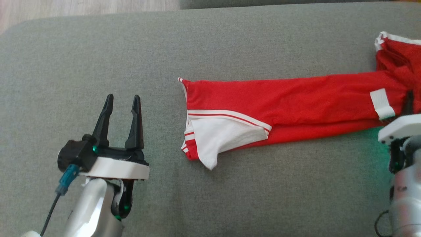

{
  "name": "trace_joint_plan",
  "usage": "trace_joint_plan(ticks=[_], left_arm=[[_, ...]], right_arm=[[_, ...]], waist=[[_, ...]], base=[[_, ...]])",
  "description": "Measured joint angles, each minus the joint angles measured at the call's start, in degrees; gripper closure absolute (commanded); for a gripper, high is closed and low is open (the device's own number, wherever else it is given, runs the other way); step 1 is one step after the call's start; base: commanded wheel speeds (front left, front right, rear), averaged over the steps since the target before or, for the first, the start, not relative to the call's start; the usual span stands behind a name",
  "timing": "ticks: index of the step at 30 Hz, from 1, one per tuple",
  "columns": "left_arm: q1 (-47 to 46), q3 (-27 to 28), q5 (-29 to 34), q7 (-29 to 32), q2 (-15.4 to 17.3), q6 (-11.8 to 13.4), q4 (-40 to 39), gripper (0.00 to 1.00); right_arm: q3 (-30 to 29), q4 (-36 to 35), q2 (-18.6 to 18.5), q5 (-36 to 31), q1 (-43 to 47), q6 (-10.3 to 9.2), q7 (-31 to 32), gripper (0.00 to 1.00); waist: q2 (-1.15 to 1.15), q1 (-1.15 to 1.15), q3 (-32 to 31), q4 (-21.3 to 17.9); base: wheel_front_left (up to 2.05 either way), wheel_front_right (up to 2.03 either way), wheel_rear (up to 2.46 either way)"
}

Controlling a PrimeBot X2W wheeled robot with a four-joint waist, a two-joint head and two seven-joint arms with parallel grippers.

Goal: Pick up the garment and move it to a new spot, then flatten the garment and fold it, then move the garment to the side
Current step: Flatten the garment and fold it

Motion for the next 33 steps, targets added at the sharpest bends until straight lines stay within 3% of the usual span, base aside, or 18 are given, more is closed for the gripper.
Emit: trace_joint_plan(ticks=[5,10,21,33], left_arm=[[0.1,0.1,0.4,0.0,-0.4,-0.4,0.2,0.0],[0.2,0.4,0.4,0.0,-0.7,-0.5,0.2,0.0],[2.6,1.8,0.5,0.0,-1.2,-0.5,0.5,0.0],[2.8,1.8,0.5,0.0,-1.5,-1.0,0.5,0.0]], right_arm=[[1.0,-1.9,1.4,-0.3,-0.6,0.0,0.0,1.0],[6.4,-4.5,2.8,1.8,-0.6,0.0,0.0,1.0],[31.7,-14.7,4.0,16.8,4.6,0.0,4.8,1.0],[46.6,-15.8,4.2,25.4,7.1,0.0,5.6,1.0]], waist=[[0.0,0.0,-1.2,0.0],[0.0,0.0,-2.4,0.2],[0.0,0.0,-6.1,1.9],[0.0,0.0,-6.9,4.4]], base=[[0.0,0.0,0.0],[0.0,0.0,0.0],[0.0,0.0,0.0],[0.0,0.0,0.0]])
